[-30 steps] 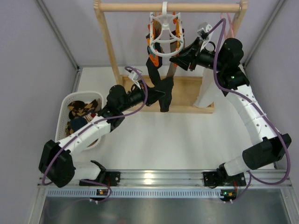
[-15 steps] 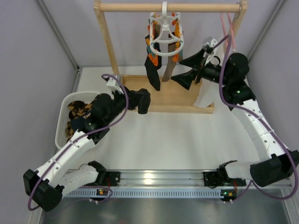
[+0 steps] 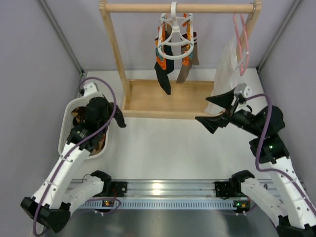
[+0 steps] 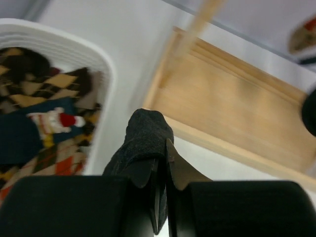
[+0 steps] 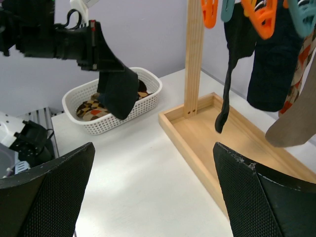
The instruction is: Remove the socks clipped to the hanger
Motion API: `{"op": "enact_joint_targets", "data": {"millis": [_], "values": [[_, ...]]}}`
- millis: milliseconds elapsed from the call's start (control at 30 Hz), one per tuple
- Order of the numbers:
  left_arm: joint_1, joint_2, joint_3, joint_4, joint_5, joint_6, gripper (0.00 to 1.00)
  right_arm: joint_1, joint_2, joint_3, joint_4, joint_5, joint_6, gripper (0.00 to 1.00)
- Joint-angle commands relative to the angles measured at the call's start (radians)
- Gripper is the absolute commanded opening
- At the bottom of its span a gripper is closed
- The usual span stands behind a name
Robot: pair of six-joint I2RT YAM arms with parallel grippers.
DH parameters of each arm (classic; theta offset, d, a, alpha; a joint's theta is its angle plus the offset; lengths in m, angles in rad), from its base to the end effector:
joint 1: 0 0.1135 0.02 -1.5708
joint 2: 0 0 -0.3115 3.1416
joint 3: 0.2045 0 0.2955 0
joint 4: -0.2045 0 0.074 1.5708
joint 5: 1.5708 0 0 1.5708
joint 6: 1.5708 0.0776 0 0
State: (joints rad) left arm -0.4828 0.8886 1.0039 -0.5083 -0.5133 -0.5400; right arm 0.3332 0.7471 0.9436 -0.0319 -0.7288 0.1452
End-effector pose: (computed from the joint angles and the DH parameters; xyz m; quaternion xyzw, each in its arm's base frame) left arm 0.2258 -0.0753 0.3940 -0.1639 0.8000 -0.0789 0.5718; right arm 0.1661 0.1122 0.4621 -0.3274 0.5759 0.3927 0.6379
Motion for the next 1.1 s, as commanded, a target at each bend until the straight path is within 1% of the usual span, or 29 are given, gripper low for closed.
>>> {"op": "enact_joint_targets", "data": {"millis": [0, 33, 67, 133, 167, 233, 267, 300, 333, 367, 433, 500, 533, 567, 633, 667, 700, 733, 800, 833, 900, 933, 1000, 1067], "values": [[0.171, 0.003, 0.047, -0.099, -0.05, -0.043, 0.09, 0.007, -0.112, -0.081, -0.028, 0.032, 0.059, 1.0], [0.225, 0.0, 0.048, -0.098, 0.0, -0.051, 0.08, 0.007, -0.136, -0.097, -0.045, 0.032, 0.076, 0.99], [0.327, 0.004, 0.051, -0.098, 0.012, -0.063, 0.08, 0.006, -0.185, -0.109, -0.062, 0.034, 0.092, 0.99], [0.412, 0.041, 0.062, -0.098, 0.042, -0.061, 0.06, 0.006, -0.238, -0.143, -0.088, 0.043, 0.099, 0.99], [0.482, 0.056, 0.062, -0.096, 0.061, -0.061, 0.06, 0.006, -0.288, -0.15, -0.123, 0.051, 0.1, 0.99], [0.57, 0.097, 0.059, -0.093, 0.106, -0.058, 0.06, 0.007, -0.333, -0.157, -0.164, 0.069, 0.091, 0.99], [0.651, 0.146, 0.059, -0.09, 0.186, -0.069, 0.06, 0.007, -0.371, -0.157, -0.207, 0.072, 0.076, 0.99], [0.692, 0.18, 0.059, -0.067, 0.241, -0.071, 0.06, 0.007, -0.39, -0.157, -0.226, 0.08, 0.068, 0.99], [0.772, 0.214, 0.062, -0.056, 0.298, -0.075, 0.08, 0.006, -0.42, -0.161, -0.236, 0.084, 0.062, 0.99], [0.802, 0.293, 0.07, -0.046, 0.412, -0.075, 0.1, 0.007, -0.433, -0.166, -0.255, 0.088, 0.06, 0.99], [0.849, 0.375, 0.111, -0.039, 0.498, -0.057, 0.15, 0.007, -0.463, -0.184, -0.26, 0.089, 0.073, 0.99], [0.86, 0.467, 0.124, -0.038, 0.632, -0.055, 0.26, 0.007, -0.473, -0.206, -0.257, 0.082, 0.082, 1.0], [0.865, 0.487, 0.122, -0.033, 0.654, -0.057, 0.31, 0.007, -0.479, -0.213, -0.255, 0.08, 0.085, 0.99], [0.863, 0.495, 0.11, -0.027, 0.674, -0.057, 0.44, 0.006, -0.483, -0.229, -0.255, 0.078, 0.086, 0.99], [0.865, 0.484, 0.093, -0.007, 0.71, -0.052, 0.61, 0.006, -0.479, -0.236, -0.247, 0.083, 0.094, 1.0], [0.862, 0.474, 0.087, -0.01, 0.711, -0.051, 0.73, 0.007, -0.479, -0.239, -0.246, 0.083, 0.097, 0.99], [0.86, 0.437, 0.085, -0.01, 0.719, -0.045, 0.88, 0.006, -0.474, -0.239, -0.247, 0.081, 0.097, 0.99], [0.851, 0.417, 0.085, -0.012, 0.719, -0.023, 0.98, 0.006, -0.473, -0.241, -0.246, 0.08, 0.099, 1.0], [0.833, 0.36, 0.088, -0.01, 0.707, -0.003, 0.98, 0.007, -0.473, -0.247, -0.237, 0.08, 0.099, 1.0], [0.802, 0.299, 0.09, -0.013, 0.65, 0.012, 0.98, 0.006, -0.476, -0.252, -0.232, 0.081, 0.1, 0.99], [0.764, 0.244, 0.09, -0.013, 0.598, 0.026, 0.98, 0.007, -0.48, -0.264, -0.232, 0.095, 0.105, 0.99], [0.733, 0.186, 0.09, -0.013, 0.581, 0.023, 0.98, 0.007, -0.486, -0.267, -0.23, 0.097, 0.111, 1.0], [0.704, 0.136, 0.082, 0.011, 0.619, 0.017, 0.98, 0.006, -0.497, -0.279, -0.221, 0.098, 0.122, 0.99], [0.618, 0.087, 0.055, 0.056, 0.692, 0.021, 0.98, 0.007, -0.522, -0.292, -0.208, 0.1, 0.137, 0.99]]}}
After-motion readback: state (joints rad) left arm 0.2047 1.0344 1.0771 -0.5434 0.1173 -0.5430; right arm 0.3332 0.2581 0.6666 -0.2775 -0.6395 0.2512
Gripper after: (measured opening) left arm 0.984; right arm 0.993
